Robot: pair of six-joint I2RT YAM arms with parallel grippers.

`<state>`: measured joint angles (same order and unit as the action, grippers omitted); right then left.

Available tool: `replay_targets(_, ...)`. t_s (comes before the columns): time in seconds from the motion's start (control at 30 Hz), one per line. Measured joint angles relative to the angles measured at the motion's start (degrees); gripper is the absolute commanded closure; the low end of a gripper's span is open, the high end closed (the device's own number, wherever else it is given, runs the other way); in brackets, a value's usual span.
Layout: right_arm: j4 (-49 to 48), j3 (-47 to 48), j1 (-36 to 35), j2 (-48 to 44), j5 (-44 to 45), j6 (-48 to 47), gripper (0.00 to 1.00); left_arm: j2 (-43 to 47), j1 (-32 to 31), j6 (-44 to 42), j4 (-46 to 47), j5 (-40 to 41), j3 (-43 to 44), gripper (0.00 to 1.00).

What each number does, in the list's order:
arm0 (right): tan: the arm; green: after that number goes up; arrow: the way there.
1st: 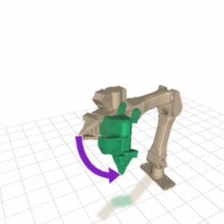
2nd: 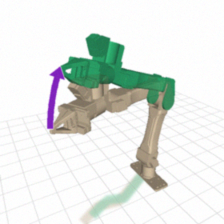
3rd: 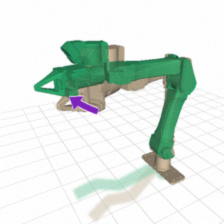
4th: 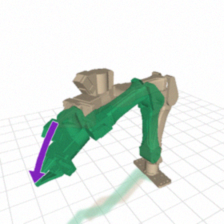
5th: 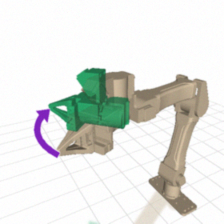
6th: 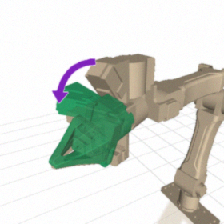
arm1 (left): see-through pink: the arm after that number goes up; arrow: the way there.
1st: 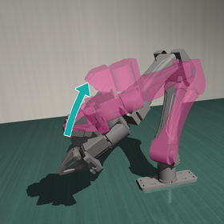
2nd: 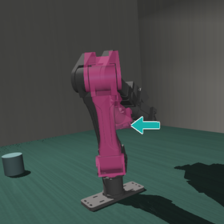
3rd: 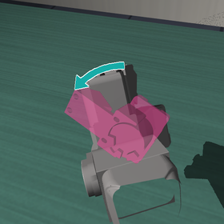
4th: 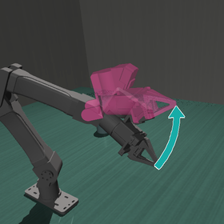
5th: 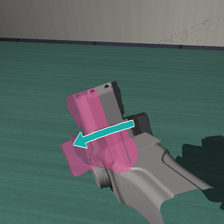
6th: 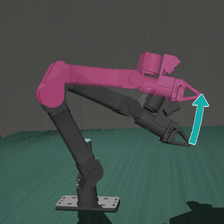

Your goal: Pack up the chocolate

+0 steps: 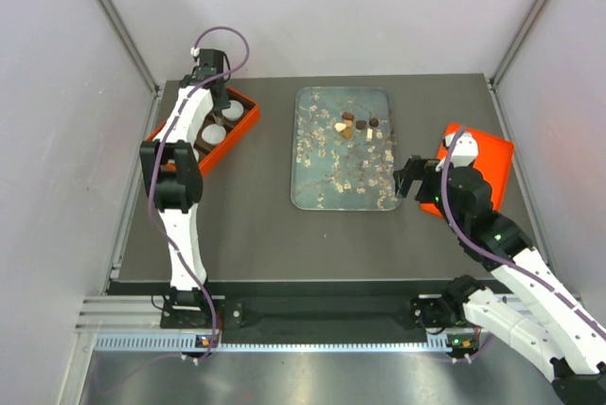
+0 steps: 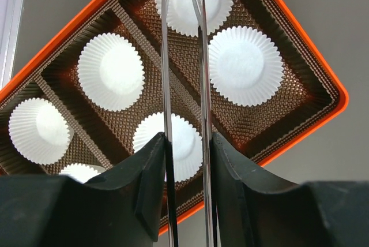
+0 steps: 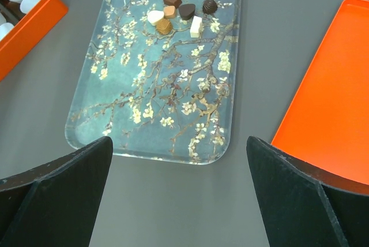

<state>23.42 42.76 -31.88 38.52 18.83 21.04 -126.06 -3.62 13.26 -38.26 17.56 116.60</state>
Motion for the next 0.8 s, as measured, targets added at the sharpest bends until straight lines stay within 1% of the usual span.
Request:
replay_targets(0.63,-0.02,0.0,0.0,-0.26,0.63,-0.39,0.0,-0.15,0.0,-1.16,0.96,-0.11,-0.02,0.56)
replay_targets(0.8,0.17,0.0,0.0,-0.7,0.55,-0.33,0.0,2.05,-0.57,-0.94,0.09,-1.09,-0.13,0.56)
